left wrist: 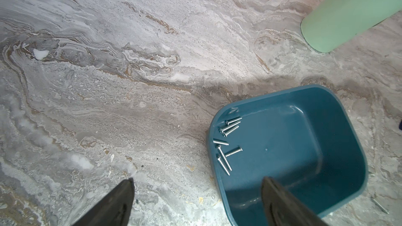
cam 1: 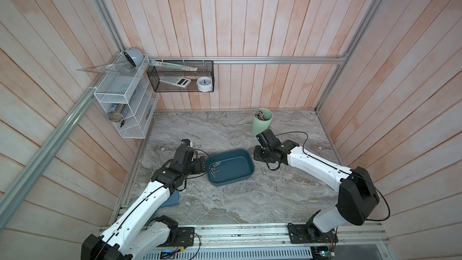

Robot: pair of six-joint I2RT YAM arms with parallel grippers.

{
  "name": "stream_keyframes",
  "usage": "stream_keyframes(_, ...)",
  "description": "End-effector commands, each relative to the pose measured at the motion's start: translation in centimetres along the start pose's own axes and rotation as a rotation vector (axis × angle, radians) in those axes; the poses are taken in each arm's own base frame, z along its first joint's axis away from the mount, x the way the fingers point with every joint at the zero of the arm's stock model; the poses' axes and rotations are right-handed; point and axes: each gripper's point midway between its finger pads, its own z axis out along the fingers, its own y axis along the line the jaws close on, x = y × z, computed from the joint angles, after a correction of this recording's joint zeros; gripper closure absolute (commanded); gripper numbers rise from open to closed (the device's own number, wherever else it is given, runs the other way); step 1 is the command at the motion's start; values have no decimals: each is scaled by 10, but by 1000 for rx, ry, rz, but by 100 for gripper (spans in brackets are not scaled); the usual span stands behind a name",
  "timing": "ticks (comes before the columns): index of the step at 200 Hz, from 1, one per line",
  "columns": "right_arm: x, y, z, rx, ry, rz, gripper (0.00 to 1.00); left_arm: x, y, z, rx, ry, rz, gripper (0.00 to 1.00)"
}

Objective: Take out the screws from the storage box
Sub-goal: Place the screw at the center of the board, then pick up the screw from the storage box.

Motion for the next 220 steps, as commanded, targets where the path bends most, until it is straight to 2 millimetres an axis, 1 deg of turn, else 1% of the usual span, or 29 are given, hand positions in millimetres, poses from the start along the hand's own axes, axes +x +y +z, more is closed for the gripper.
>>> stream_keyframes(1,-3,58,-2,-126,-23,58,77,-11,1,-6,-11,-50,5,4)
stream_keyframes(22,11,89,7,-83,33,18,77,-13,4,-8,-23,-64,6,4)
stream_keyframes(32,18,100,14,-57,70,16,77,-14,5,-9,-27,-72,5,4)
stream_keyframes(47,35,120,29,-57,121,-11,75,-16,6,-11,-34,-85,3,4)
stream_keyframes(70,55,138,51,-36,166,-24,74,-16,9,-12,-46,-93,5,4)
stream_keyframes(92,67,147,68,-16,190,-2,73,-17,11,-14,-55,-98,3,4)
stream_keyframes(117,68,149,84,4,185,41,71,-17,10,-13,-51,-102,1,4)
stream_keyframes(171,73,153,102,58,197,107,70,-18,10,-14,-52,-103,3,4)
stream_keyframes(220,79,154,116,99,219,101,67,-20,12,-16,-55,-116,0,4)
